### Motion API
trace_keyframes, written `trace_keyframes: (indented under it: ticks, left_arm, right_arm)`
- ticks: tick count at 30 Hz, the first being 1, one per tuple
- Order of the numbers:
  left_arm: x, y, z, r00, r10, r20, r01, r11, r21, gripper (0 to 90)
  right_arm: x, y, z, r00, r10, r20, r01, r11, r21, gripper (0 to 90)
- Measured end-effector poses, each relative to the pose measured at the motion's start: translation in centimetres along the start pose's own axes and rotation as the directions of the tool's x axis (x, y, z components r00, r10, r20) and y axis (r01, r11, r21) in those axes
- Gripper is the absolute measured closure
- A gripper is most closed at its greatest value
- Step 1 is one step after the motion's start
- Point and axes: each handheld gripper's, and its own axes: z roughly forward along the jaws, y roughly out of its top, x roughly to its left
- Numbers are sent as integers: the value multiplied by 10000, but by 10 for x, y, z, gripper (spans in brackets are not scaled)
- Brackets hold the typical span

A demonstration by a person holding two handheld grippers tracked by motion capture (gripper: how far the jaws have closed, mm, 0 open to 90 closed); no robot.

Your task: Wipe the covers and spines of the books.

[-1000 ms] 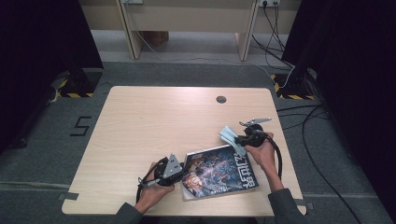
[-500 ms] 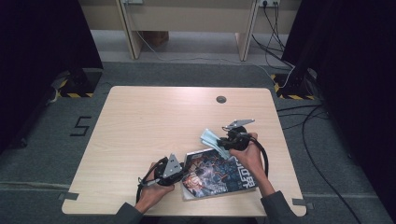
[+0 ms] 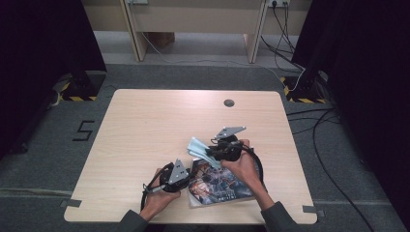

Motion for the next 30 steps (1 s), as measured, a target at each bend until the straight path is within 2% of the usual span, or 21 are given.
trace_keyframes:
  ticks: [4,7,21,25,30]
  left_arm:
    - [0,0,0,10000,-4,-2,4,10000,17,798]
    - [0,0,0,10000,-16,-7,16,10000,20,798]
    - [0,-1,1,10000,-46,-21,46,10000,61,798]
    - [0,-1,1,10000,5,-40,-5,10000,38,798]
    - [0,-1,1,10000,11,-13,-11,10000,66,797]
  right_arm:
    - [11,5,2,9995,-282,-154,280,9995,-130,822]
    - [17,6,2,9991,-315,-269,311,9994,-176,822]
    - [27,9,5,9974,-391,-599,369,9986,-386,821]
    - [23,8,4,9970,-333,-700,305,9988,-394,821]
    - [12,5,3,9988,-126,-482,116,9997,-204,821]
